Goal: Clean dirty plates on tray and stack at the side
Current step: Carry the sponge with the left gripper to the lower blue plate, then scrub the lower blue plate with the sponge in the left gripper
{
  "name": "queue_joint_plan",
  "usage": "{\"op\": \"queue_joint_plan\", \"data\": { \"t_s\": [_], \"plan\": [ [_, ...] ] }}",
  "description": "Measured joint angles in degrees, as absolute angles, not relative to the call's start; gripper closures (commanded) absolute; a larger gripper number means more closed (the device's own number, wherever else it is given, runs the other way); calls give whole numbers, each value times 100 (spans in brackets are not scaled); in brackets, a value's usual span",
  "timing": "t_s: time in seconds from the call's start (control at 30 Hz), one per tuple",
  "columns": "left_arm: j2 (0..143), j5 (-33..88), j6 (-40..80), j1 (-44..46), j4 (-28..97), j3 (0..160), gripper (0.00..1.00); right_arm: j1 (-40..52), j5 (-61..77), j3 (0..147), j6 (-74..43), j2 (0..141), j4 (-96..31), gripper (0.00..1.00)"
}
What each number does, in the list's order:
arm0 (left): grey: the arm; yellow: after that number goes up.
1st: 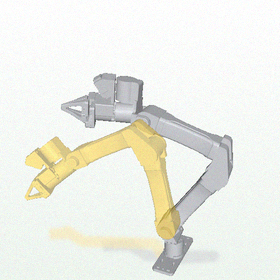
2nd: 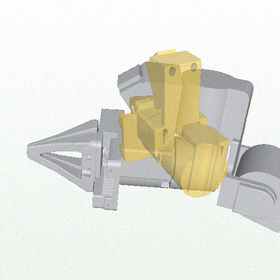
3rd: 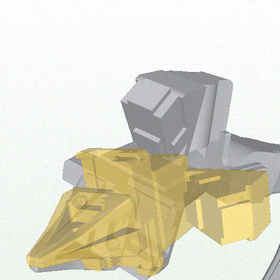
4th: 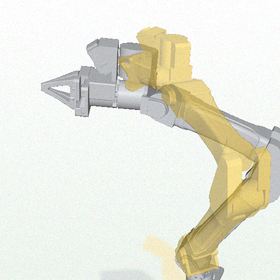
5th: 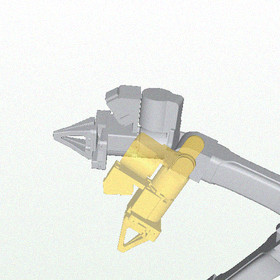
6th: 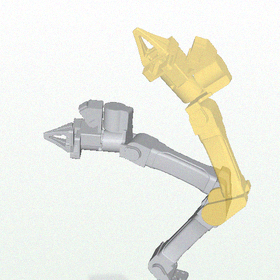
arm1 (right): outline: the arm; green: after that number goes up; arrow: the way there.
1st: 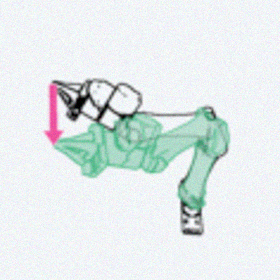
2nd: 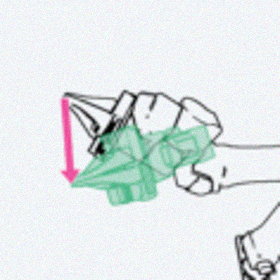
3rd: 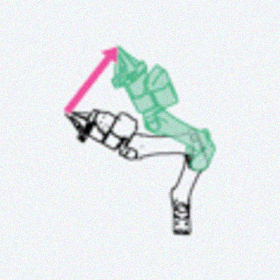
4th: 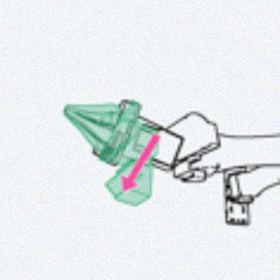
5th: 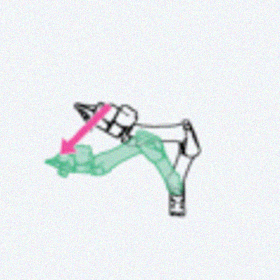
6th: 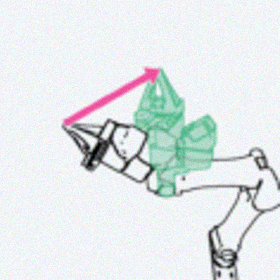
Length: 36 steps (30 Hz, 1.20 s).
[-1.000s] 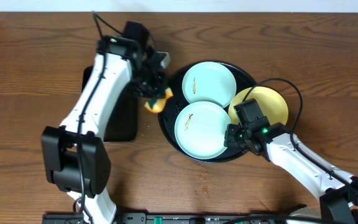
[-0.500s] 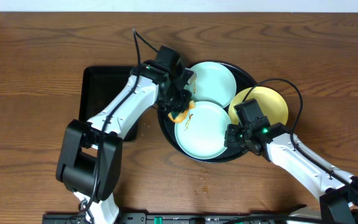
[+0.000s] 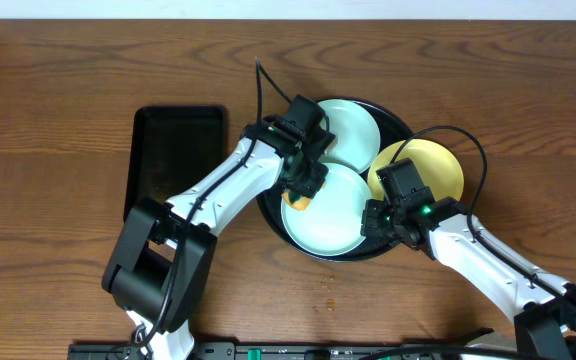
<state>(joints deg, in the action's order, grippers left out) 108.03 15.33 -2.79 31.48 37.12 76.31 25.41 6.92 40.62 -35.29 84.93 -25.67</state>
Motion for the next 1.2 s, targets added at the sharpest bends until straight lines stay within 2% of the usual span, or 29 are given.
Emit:
{"op": "queue_joint_plan", "data": {
  "t_s": [1.2],
  "plan": [
    [11107, 1463, -128, 3122, 3669, 7415, 92, 2541, 666, 4062, -3492, 8493, -2552, 99]
  ]
}}
